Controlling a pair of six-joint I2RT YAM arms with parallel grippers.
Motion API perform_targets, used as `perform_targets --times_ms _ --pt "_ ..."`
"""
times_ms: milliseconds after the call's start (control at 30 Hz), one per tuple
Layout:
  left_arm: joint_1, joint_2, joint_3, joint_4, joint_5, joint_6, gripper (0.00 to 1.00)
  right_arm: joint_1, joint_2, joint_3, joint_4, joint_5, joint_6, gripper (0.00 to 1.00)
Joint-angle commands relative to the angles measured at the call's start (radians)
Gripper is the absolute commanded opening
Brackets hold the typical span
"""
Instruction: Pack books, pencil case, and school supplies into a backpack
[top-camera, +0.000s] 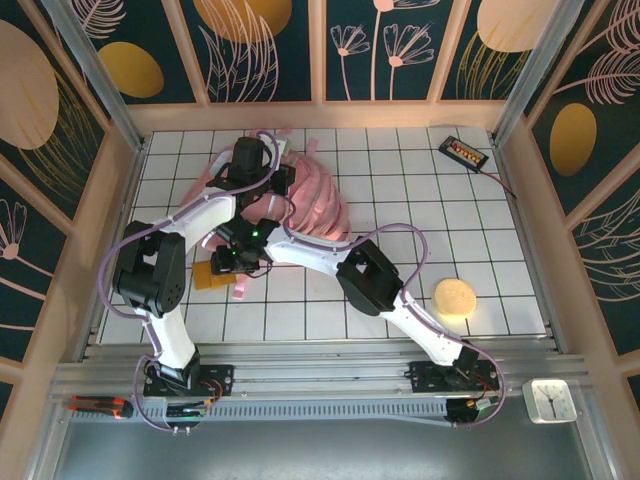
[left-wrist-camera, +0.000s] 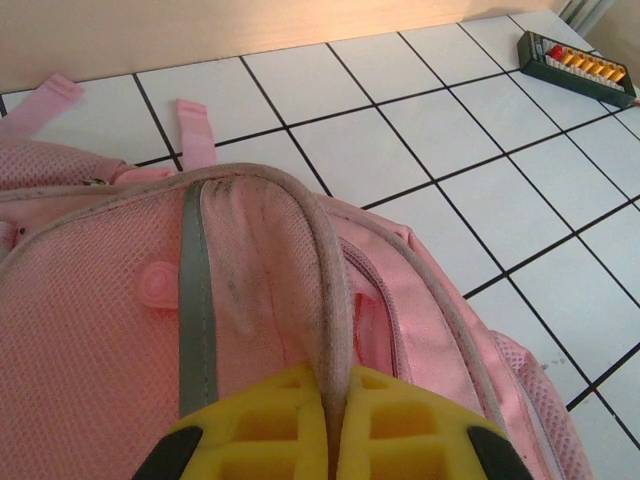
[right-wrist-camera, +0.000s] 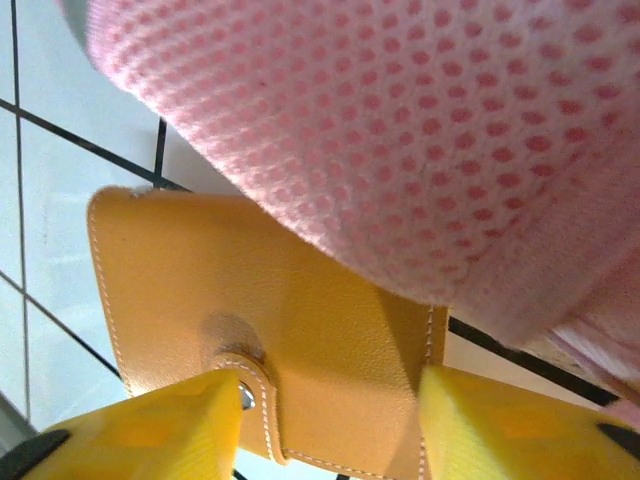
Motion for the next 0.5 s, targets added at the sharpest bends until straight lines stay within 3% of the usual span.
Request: perform_targets --times_ms 0,467 --pt "0.010 0.004 0.003 0.043 0.022 -0.005 0.00 0.001 0.014 0.070 -0.068 0.140 -0.057 0.54" --pt "0.010 -0.004 -0.007 0.051 0.029 -0.006 0.00 -0.013 0.081 0.059 -0.063 0.042 -0.031 0.55"
